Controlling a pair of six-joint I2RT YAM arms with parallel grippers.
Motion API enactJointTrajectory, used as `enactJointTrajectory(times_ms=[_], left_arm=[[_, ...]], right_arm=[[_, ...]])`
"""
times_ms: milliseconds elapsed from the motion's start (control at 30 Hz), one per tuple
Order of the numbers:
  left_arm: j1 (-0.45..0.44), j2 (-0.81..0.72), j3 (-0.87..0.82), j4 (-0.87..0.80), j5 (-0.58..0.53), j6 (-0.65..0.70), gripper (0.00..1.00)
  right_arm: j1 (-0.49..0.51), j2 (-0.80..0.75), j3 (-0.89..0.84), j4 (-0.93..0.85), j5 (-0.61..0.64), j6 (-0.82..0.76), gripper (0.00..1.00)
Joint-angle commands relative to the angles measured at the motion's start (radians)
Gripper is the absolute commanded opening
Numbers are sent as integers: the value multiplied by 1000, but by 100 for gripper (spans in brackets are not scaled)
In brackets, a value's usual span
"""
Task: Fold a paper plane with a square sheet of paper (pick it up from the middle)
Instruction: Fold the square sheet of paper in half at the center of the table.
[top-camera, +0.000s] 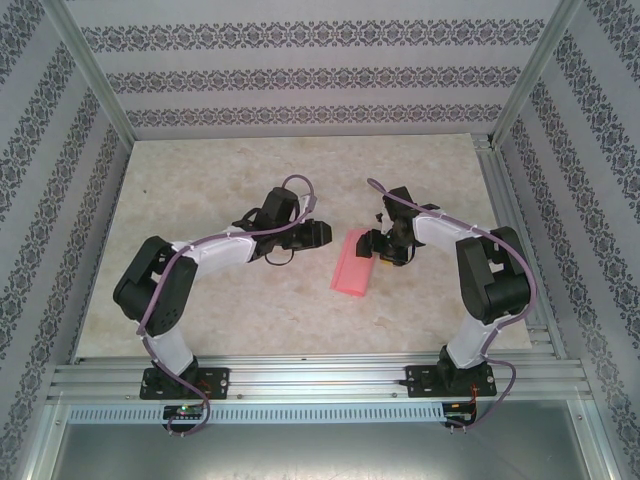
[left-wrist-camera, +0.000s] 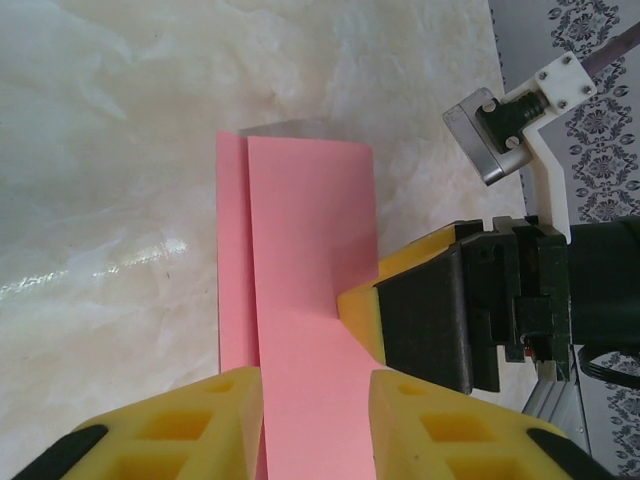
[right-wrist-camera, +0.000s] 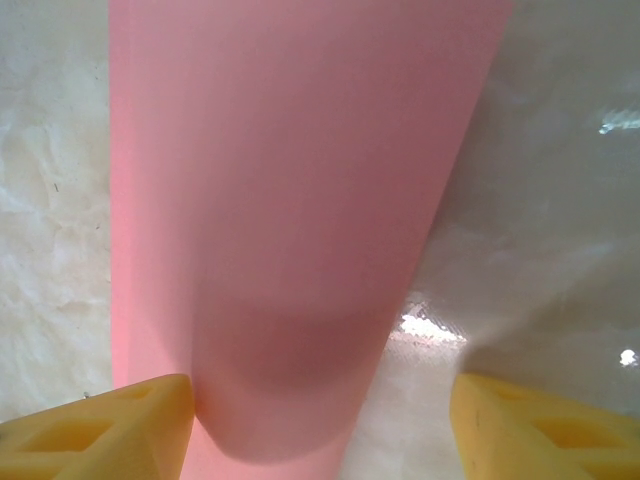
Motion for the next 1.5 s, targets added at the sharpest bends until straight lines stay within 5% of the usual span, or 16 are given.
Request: enactJointTrajectory(times_ms=[0,833,1467], left_arm=[[-18,25,32,28,-17,-34,33],[-47,109,84,27,9,-55,20],[-54,120,83,25,-5,-72,17]], right_arm=[[-4,25,19,37,-28,3,70],[22,41,53,56,-9,65,71],[44,78,119,-85,16,-73,69]])
